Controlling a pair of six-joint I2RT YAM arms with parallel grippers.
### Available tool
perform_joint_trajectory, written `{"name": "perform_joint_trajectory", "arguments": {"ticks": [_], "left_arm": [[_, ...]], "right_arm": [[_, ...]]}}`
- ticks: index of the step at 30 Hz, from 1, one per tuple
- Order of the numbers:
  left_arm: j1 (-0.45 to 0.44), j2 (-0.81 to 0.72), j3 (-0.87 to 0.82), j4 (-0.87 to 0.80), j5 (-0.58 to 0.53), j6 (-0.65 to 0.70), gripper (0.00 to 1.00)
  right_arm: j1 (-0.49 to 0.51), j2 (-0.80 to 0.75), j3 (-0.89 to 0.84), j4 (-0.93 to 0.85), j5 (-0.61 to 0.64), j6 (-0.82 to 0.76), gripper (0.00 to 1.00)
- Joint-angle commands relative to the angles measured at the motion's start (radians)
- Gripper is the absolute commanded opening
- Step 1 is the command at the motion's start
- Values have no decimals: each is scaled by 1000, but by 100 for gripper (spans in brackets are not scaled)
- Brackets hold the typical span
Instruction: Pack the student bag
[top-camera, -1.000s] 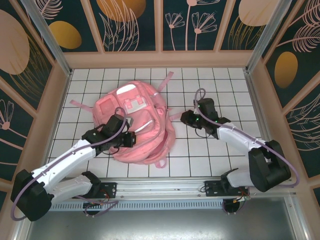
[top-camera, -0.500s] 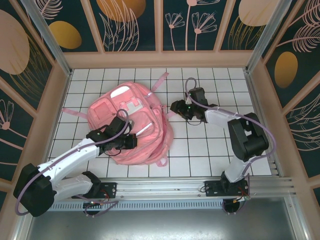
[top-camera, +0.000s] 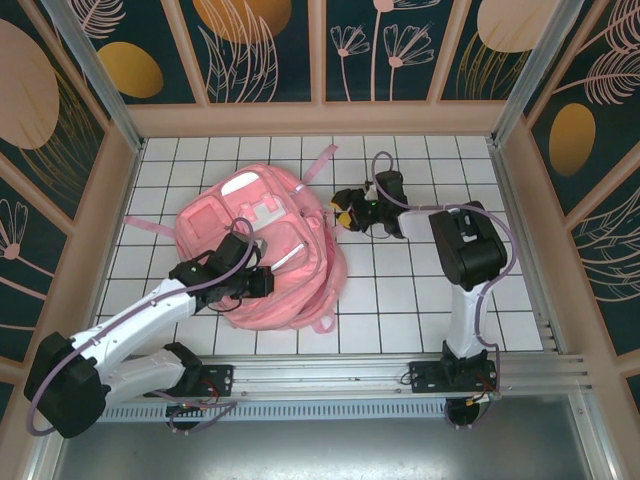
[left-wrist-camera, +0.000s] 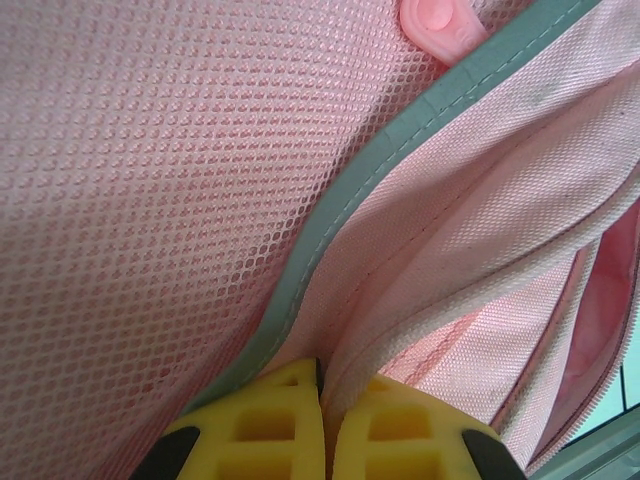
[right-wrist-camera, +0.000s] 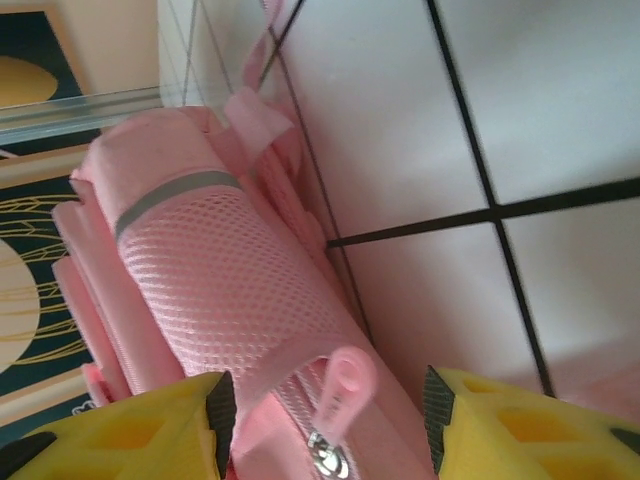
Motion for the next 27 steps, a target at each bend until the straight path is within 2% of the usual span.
{"name": "perform_joint_trajectory", "arguments": {"ticks": [1,4,11,23,27], "left_arm": [[14,-7,-11,-21,-1,-69,0],[14,-6,-10,-16,0,-67,0],[14,-6,-7,-4,4,-70,0],[14,0,2,7,0,-69,0],[14,-3,3,6,-2,-69,0]], "right_arm": [[7,43,36,115,-55,75,54],[13,84,57,179,-94,132,54],[16,111,72,202,-104,140,54],[14,167,-2,687,-193,396,49],[14,137,-31,674,-201,357,47]]}}
